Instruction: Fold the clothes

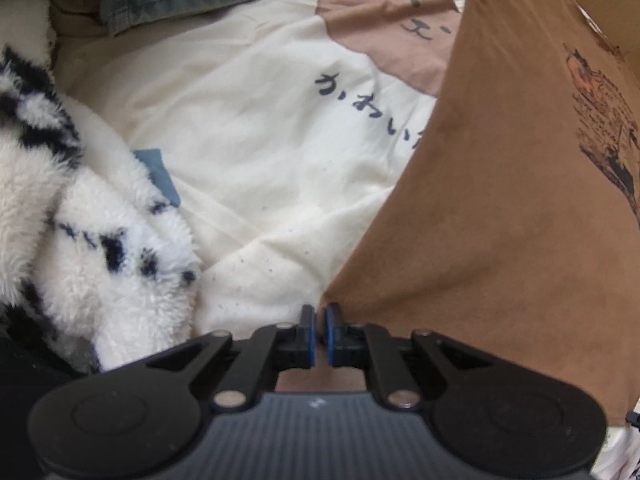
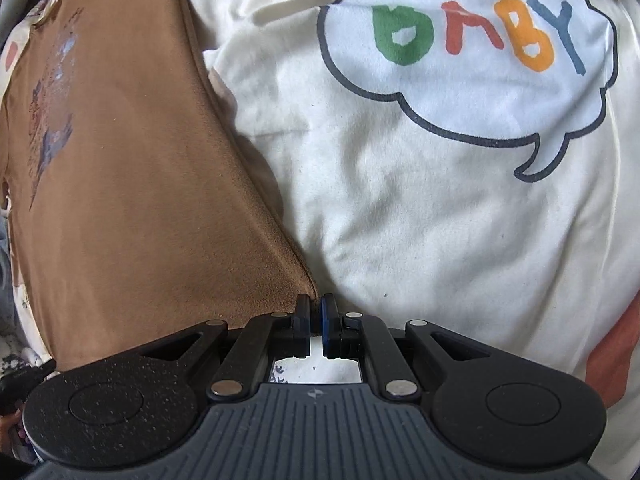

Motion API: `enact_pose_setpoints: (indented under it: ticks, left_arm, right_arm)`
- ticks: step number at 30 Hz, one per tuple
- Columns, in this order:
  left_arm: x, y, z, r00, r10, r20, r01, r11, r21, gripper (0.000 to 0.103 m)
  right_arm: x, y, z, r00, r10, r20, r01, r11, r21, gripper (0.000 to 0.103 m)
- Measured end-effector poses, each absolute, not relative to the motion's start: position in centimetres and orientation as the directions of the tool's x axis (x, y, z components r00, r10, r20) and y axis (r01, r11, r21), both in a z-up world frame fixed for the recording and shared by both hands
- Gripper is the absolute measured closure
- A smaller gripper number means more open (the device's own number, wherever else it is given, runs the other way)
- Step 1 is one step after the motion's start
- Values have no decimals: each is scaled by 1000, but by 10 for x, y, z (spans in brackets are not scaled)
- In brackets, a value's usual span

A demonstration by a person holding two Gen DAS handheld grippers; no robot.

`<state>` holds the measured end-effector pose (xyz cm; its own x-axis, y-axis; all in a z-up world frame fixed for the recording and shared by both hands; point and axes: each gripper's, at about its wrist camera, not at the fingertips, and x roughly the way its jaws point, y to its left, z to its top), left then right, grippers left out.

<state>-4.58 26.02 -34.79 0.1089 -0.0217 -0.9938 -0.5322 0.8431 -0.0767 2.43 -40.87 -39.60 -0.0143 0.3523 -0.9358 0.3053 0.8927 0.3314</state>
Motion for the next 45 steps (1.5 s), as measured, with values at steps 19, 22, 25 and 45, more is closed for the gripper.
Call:
enact_pose_setpoints:
  ticks: [19,22,25,45]
  left_arm:
    - [-59,258,-246,234,54,-971,-532,843,-81,67]
    - [-60,259,-230,241,58,-969,-547,833,-86,66]
    - [-57,256,-211,240,76,-968,-517,854,-61,58]
    - [-28,245,-94,389,154,-908,-466,883,-50,45]
  right_arm:
    - [16,-451,-284,262,298,-918,286,884,369,92]
    - [38,-461,-263,299,304,-904,284,877,388,91]
    - [44,-465,-240,346,300,-889,256,881,397,91]
    - [89,-487,-133,545,232,-806,141,922,361,65]
